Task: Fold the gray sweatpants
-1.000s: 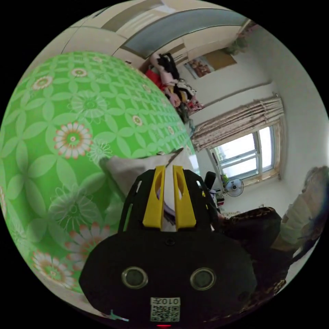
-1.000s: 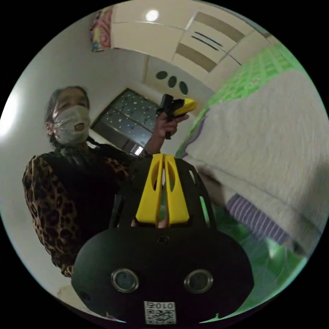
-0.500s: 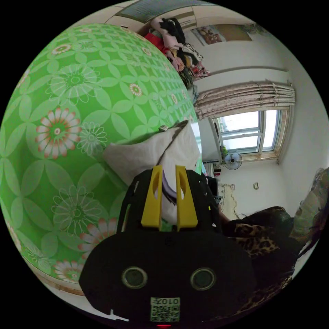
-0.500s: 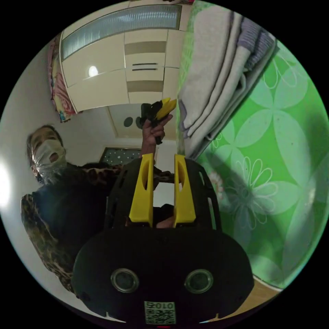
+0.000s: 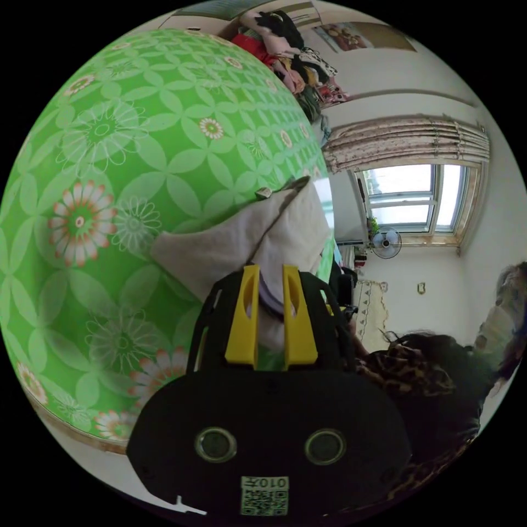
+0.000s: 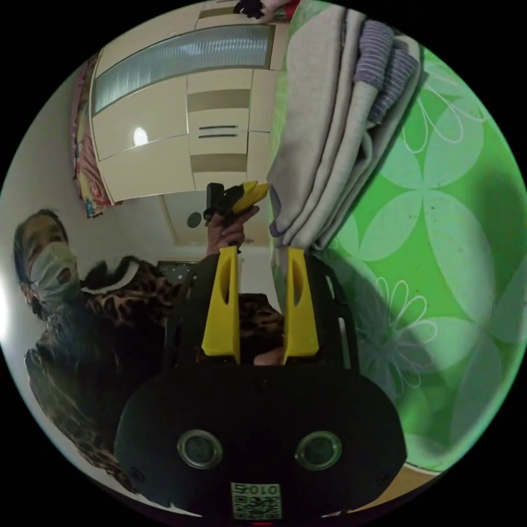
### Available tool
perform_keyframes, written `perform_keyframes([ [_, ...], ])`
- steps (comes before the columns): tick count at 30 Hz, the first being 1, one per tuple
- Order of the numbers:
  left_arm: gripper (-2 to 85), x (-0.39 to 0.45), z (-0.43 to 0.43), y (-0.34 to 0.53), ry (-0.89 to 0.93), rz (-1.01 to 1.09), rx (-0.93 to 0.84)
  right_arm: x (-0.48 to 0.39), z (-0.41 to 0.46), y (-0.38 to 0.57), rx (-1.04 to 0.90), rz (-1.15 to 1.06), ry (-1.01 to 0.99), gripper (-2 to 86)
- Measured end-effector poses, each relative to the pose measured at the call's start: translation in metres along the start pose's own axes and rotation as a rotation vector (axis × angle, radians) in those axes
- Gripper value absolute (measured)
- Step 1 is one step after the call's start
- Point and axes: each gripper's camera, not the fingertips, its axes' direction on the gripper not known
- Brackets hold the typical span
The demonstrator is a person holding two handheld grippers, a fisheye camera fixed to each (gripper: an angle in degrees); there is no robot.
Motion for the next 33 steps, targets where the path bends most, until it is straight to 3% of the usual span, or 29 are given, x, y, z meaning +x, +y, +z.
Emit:
perform_keyframes([
  [7, 8.8, -0.018, -0.008, -0.065, 0.028, 0.188, -0.138, -0.016, 0.039, 0.031, 0.226, 0.131, 0.169, 13.9],
  [14, 9.3, -0.025, 0.012, -0.113, 0.082, 0.316, -0.286, -0.01, 0.078, 0.075, 0.43, 0.246, 0.122, 13.3],
  [24, 9.2, -0.03, 0.033, -0.149, 0.04, 0.295, -0.369, 0.005, 0.095, 0.102, 0.517, 0.23, -0.046, 13.6],
  [33, 7.8, -0.043, 0.044, -0.18, 0.059, 0.335, -0.429, -0.015, 0.115, 0.137, 0.527, 0.251, 0.083, 13.3],
])
